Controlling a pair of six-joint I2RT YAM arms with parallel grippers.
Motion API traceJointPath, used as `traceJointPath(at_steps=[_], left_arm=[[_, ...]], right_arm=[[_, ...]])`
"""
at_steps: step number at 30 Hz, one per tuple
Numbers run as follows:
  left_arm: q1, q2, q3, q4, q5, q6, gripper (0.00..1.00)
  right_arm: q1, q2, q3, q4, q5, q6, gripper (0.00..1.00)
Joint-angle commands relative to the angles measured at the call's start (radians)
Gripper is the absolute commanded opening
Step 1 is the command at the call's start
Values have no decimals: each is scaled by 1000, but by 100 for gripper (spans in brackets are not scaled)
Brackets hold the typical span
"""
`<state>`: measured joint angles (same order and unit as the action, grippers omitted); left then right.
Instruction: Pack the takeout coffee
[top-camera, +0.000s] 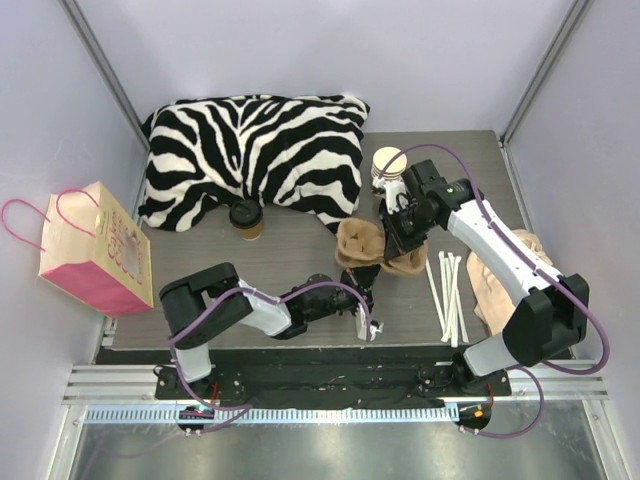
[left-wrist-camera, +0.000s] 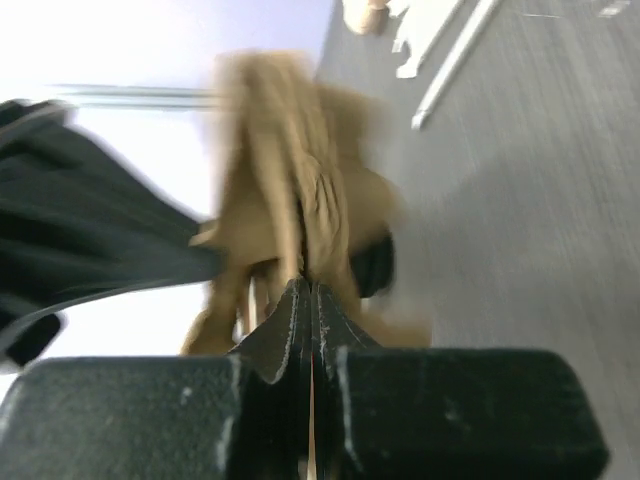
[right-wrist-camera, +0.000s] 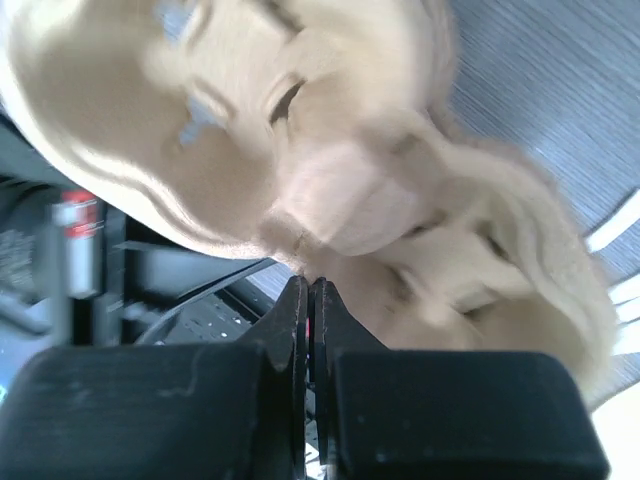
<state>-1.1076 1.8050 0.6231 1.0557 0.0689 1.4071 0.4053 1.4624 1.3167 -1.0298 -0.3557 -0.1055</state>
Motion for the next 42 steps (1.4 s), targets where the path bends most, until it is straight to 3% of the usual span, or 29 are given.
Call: traceJointPath(at_steps=[1, 14, 20, 24, 27, 28, 31, 34, 37, 42], left_arm=[[18, 79, -23, -151, 9, -25, 0], [11, 56, -45, -108, 36, -69, 2], [-9, -61, -75, -111, 51, -138, 23], [-29, -199, -134, -164, 129, -204, 45], [-44, -382, -137, -383, 198, -307, 56], [-50, -477, -111, -548, 216, -347, 58], [-70, -619, -62, -844, 279, -477, 65], [-84, -809, -40, -1035, 318, -600, 72], [-86, -929, 62, -1209, 209, -825, 77], [-49, -924, 419, -1518, -9, -1055, 79]], right_arm=[[10, -39, 96, -9, -111, 0, 1], [10, -51, 59, -10, -83, -22, 1], [9, -57, 75, -4, -72, -33, 1], [10, -65, 110, -6, -72, -51, 1], [10, -66, 144, -18, -97, -65, 1], [10, -68, 153, -24, -100, -71, 1], [12, -68, 173, -30, -124, -85, 1], [27, -60, 176, -15, -134, -76, 1], [79, -40, 188, 26, -128, -50, 1], [255, 48, 229, 163, -51, 23, 1]])
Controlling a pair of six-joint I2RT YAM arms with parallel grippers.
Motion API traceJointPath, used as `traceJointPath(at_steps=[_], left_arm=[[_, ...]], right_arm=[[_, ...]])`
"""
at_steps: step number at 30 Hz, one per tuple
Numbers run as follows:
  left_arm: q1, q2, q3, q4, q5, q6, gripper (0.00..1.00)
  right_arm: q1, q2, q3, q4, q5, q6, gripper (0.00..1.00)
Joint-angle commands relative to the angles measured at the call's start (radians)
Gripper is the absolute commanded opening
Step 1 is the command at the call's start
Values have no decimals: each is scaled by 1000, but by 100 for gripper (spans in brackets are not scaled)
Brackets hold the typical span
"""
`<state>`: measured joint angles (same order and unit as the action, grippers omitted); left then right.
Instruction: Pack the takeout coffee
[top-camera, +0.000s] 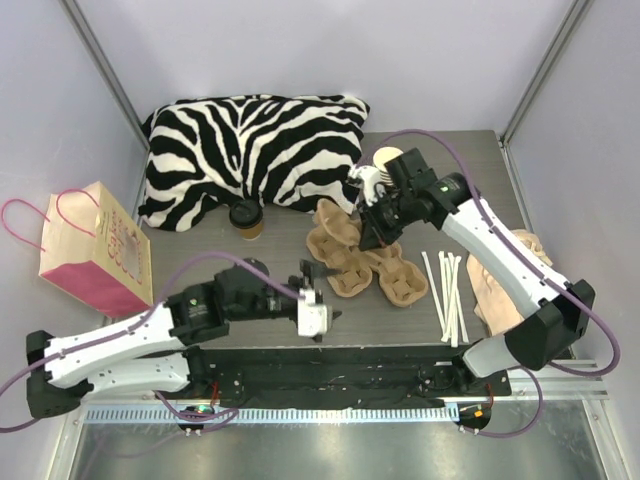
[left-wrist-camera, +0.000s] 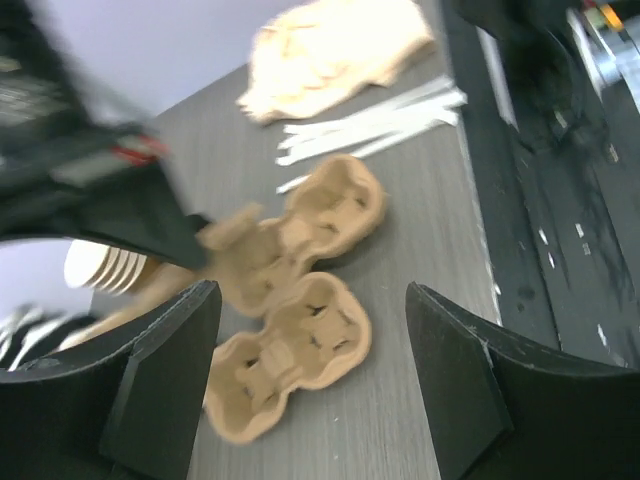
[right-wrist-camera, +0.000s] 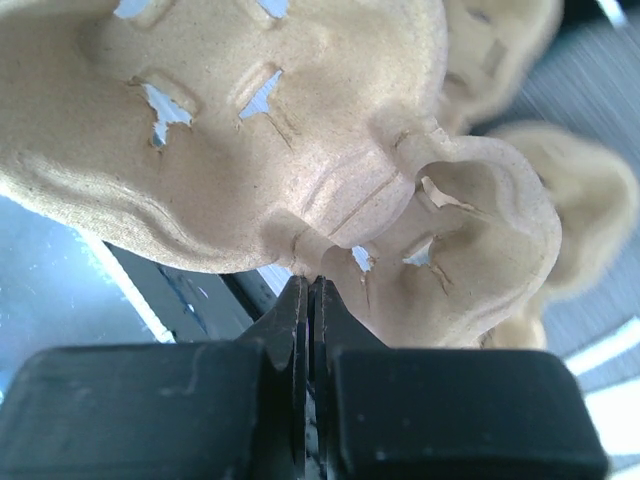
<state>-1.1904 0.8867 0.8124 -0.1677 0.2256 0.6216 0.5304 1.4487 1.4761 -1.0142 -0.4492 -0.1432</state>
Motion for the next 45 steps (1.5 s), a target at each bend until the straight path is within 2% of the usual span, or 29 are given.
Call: traceJointPath(at_steps=[1, 2, 4, 5, 6, 7, 8, 9, 13, 14, 18, 19, 21, 22, 26, 29, 35, 40, 45], left_arm=[[38, -8, 275, -320, -227, -328, 80], [41, -3, 360, -341, -292, -367, 81], [64, 4, 437, -414, -385, -464, 82], [105, 0, 496, -427, -356, -497, 83], [246, -8, 519, -435, -330, -534, 84], [317, 1, 545, -446, -325, -616, 86], [436, 14, 611, -484, -310, -656, 86], [480, 18, 634, -498, -283, -686, 86], [564, -29, 650, -494, -282, -770, 90], [615, -35, 640, -495, -290, -796, 90], [704, -60, 605, -539, -315, -836, 91], [710, -72, 587, -555, -318, -839, 90], [715, -89, 555, -549, -339, -843, 91], [719, -106, 529, -537, -347, -843, 91], [741, -104, 504, -527, -370, -865, 91], [753, -100, 501, -507, -364, -884, 91], [773, -60, 504, -467, -324, -898, 91], [779, -12, 492, -437, -237, -937, 91], [779, 18, 475, -412, -169, -962, 91]], right_arm=[[155, 91, 82, 160, 90, 76, 1], [178, 116, 111, 169, 99, 100, 1], [255, 199, 141, 183, 137, 122, 1], [282, 226, 170, 184, 151, 126, 1], [307, 280, 185, 189, 168, 128, 1], [360, 306, 196, 196, 213, 132, 1], [384, 341, 229, 198, 236, 137, 1], [402, 402, 252, 197, 253, 142, 1], [477, 574, 392, 167, 325, 180, 1], [497, 599, 436, 169, 354, 182, 1], [533, 714, 535, 152, 421, 212, 1], [540, 746, 559, 148, 438, 214, 9], [554, 762, 567, 141, 476, 217, 18], [557, 769, 569, 141, 477, 217, 29], [559, 730, 566, 129, 461, 188, 61], [539, 624, 537, 118, 416, 148, 63], [346, 351, 336, 108, 297, 64, 65], [180, 288, 195, 40, 239, 19, 61], [115, 308, 177, 54, 219, -21, 56]])
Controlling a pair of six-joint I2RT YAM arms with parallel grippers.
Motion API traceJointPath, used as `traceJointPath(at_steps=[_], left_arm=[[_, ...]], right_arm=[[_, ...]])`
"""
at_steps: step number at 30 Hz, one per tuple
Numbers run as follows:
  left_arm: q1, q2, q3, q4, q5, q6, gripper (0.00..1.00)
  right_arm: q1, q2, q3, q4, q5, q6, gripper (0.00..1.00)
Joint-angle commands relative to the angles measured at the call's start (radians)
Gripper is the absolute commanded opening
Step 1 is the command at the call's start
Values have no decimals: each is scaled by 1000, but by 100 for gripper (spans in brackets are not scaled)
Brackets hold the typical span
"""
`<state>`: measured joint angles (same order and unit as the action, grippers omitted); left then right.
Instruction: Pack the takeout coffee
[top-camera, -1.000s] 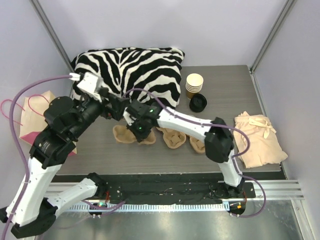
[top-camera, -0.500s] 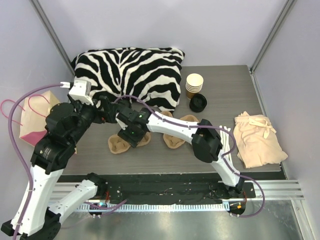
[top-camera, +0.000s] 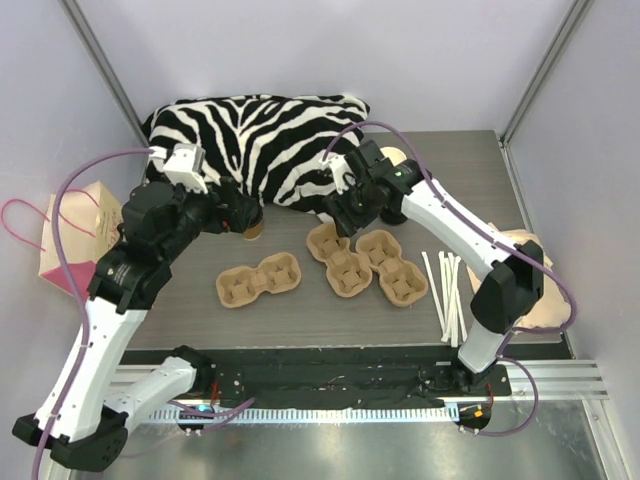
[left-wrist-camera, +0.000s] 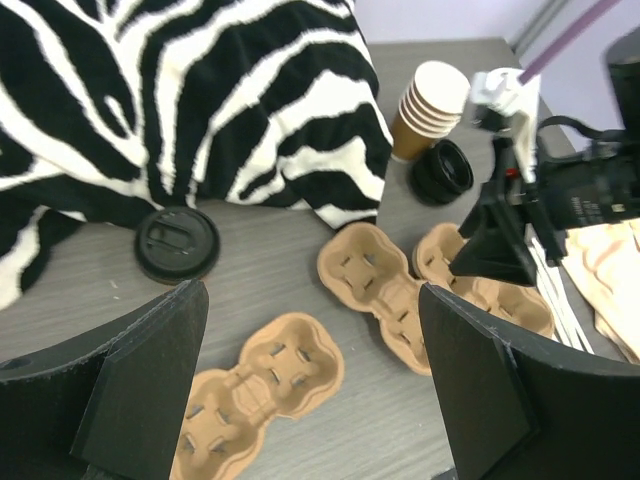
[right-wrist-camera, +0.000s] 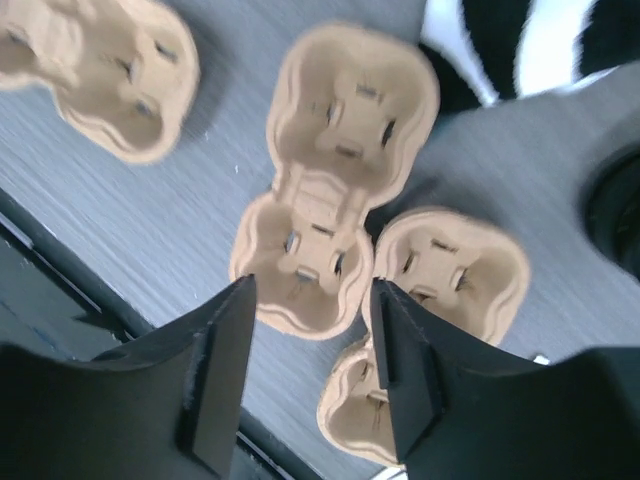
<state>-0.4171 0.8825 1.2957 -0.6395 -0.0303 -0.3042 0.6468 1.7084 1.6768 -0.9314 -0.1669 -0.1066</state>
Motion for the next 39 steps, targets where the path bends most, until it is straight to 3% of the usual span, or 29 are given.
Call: traceJointPath(at_steps=[1, 7, 25, 39], left_arm=[[6, 30, -7, 60, 89, -38, 91], [6, 39, -6, 66, 99, -38, 91], [8, 38, -38, 78, 118, -46, 91], [6, 56, -35, 84, 125, -41, 92]], right_arm=[[-7, 69, -23, -30, -66, -64, 55], [-30, 134, -57, -26, -62, -126, 48], [-44, 267, -55, 49, -62, -130, 51], [-44, 304, -29, 48, -135, -114, 45]])
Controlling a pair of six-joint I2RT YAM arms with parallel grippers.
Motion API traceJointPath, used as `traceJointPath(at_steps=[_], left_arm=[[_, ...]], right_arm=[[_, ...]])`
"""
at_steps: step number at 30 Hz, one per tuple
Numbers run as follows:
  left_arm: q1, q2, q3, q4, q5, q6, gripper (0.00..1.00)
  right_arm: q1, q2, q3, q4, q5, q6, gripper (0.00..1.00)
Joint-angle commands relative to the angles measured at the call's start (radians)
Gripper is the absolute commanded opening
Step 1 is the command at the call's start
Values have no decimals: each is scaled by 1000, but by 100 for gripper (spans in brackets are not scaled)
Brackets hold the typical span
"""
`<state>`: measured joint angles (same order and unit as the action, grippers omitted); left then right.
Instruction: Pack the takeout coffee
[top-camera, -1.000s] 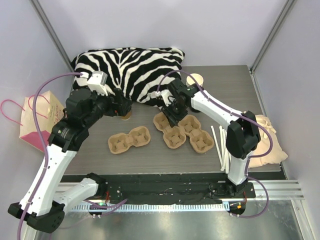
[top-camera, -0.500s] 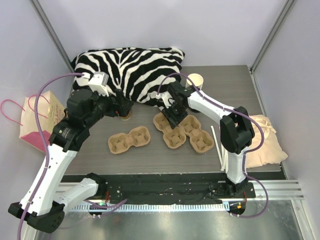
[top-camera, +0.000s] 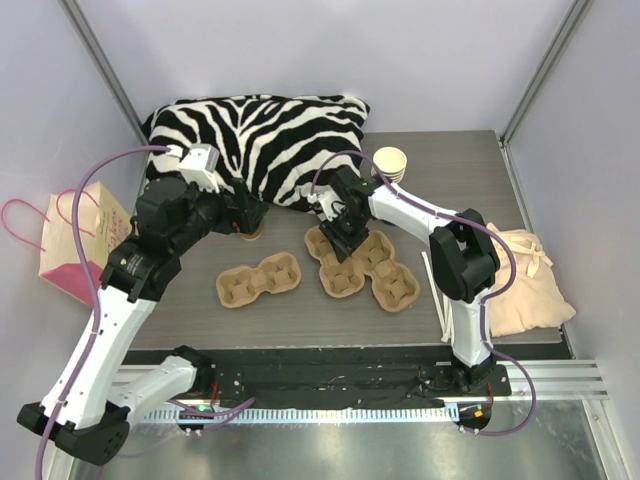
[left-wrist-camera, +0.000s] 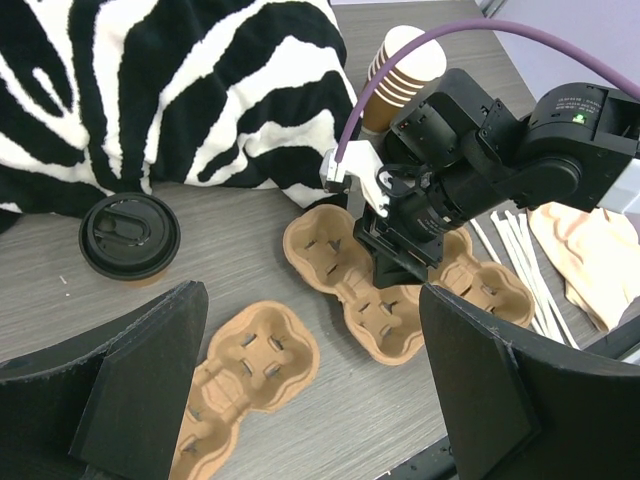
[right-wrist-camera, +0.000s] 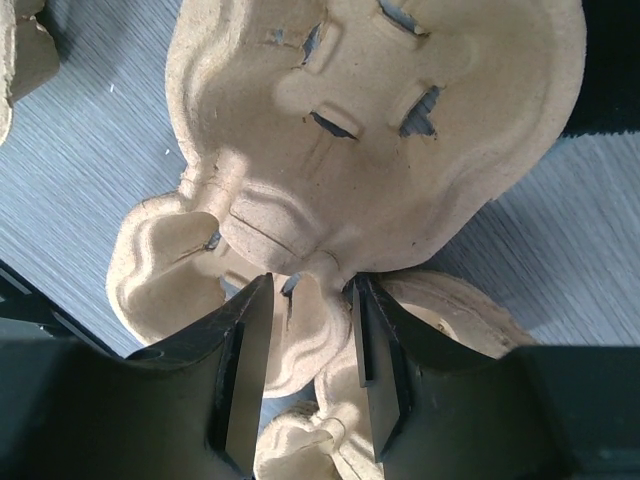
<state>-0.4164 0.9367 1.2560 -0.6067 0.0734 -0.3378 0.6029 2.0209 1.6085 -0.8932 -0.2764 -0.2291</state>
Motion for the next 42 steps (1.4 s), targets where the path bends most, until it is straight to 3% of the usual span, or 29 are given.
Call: traceJointPath(at_steps=[1, 8, 21, 26, 29, 32, 42], left_arm=[[5, 2, 3, 51, 23, -9, 92], [7, 13, 2, 58, 34, -13, 92], [7, 8, 0, 53, 35, -10, 92], [8, 11, 0, 51, 39, -12, 92], [7, 16, 6, 50, 42, -10, 92], [7, 24, 16, 42, 49, -7, 92], [7, 40, 2, 56, 154, -13, 92]], right_arm=[[-2, -11, 41, 11, -27, 10, 45], [0, -18, 57, -7, -21, 8, 52], [-5, -4, -16, -19, -44, -39, 48], [-14, -25, -22, -42, -46, -56, 36], [-29, -42, -19, -69, -43, -78, 16], [-45, -94, -2, -124, -67, -110, 2], [-195, -376, -16, -420, -146, -438, 1]])
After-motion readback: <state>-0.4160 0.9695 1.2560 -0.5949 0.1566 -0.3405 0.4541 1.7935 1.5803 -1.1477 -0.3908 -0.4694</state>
